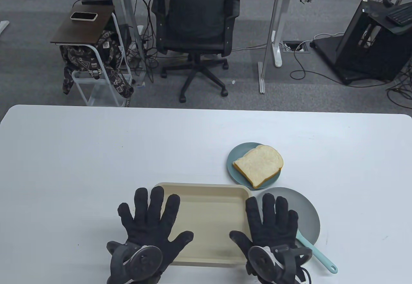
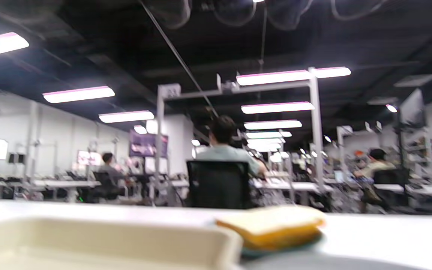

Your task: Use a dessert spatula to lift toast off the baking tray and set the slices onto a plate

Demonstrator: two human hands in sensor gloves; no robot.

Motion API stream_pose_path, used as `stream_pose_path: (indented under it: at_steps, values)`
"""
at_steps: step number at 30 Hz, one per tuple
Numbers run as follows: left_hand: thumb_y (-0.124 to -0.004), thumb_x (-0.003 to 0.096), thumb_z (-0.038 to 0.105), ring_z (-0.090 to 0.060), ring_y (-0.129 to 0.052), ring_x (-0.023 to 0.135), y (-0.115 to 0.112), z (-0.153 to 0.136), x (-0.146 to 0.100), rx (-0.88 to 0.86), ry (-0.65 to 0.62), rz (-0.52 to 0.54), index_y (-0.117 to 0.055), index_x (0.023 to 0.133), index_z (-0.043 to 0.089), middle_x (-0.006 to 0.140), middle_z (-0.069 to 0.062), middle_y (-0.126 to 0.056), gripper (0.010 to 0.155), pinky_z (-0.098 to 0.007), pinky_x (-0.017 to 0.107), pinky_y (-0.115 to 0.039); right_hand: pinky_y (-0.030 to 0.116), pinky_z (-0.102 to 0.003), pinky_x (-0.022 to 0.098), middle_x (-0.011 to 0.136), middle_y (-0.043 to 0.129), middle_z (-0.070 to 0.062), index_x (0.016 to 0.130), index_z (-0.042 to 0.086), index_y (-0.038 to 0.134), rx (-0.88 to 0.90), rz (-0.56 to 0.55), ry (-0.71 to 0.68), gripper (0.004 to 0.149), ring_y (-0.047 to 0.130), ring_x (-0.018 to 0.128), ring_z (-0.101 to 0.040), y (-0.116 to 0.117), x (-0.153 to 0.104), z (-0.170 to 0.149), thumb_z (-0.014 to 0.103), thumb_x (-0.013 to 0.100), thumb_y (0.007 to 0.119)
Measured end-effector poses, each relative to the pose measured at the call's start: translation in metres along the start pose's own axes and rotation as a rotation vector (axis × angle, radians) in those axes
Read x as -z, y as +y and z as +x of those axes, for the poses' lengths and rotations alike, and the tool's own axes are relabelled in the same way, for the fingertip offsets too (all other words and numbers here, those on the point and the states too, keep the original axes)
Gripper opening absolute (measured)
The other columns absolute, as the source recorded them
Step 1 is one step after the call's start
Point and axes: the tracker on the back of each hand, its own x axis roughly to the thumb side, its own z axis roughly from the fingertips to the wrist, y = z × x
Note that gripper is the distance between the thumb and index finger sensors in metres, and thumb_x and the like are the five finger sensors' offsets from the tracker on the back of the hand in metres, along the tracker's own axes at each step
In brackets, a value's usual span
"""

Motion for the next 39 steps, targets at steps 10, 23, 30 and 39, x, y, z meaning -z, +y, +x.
stream_pose_path:
  at_steps: [10,23,30,39]
  values:
    - [-0.048,0.0495,0.092,-0.055,0.009,0.109,-0.008,0.001,-0.011,-0.054,-0.01,0.04,-0.012,0.12,0.043,0.13,-0.003,0.005,0.093,-0.089,0.061,-0.005,0.026,-0.083,0.063,0.117,0.008,-0.015,0.11,0.036,0.019,0.059,-0.056,-0.021,0.097,0.017,0.103,-0.058,0.0,-0.013,0.011,0.089,0.032,0.044]
    - [-0.047,0.0492,0.093,-0.054,0.011,0.108,-0.009,0.0,-0.019,-0.067,0.005,0.06,-0.011,0.12,0.042,0.13,-0.006,0.003,0.095,-0.088,0.059,-0.004,0.016,-0.086,0.057,0.114,-0.007,-0.014,0.108,0.039,0.009,0.108,-0.055,0.023,0.1,0.001,0.099,-0.059,0.001,-0.028,-0.013,0.092,0.03,0.042]
    - [-0.047,0.0494,0.092,-0.052,0.011,0.109,-0.012,-0.001,-0.019,-0.076,0.004,0.05,-0.013,0.121,0.042,0.13,-0.005,0.005,0.094,-0.088,0.059,-0.003,0.013,-0.085,0.057,0.114,-0.007,-0.013,0.108,0.038,0.008,0.106,-0.018,0.026,0.099,-0.002,0.099,-0.057,0.008,-0.03,-0.011,0.091,0.032,0.042]
    - [-0.047,0.0497,0.092,-0.052,0.011,0.109,-0.016,-0.004,-0.019,-0.076,0.014,0.022,-0.013,0.121,0.041,0.129,-0.004,0.005,0.093,-0.088,0.06,-0.003,0.013,-0.085,0.057,0.114,-0.006,-0.014,0.109,0.037,0.009,0.116,-0.004,0.03,0.098,0.0,0.1,-0.057,0.011,-0.03,-0.011,0.09,0.033,0.042]
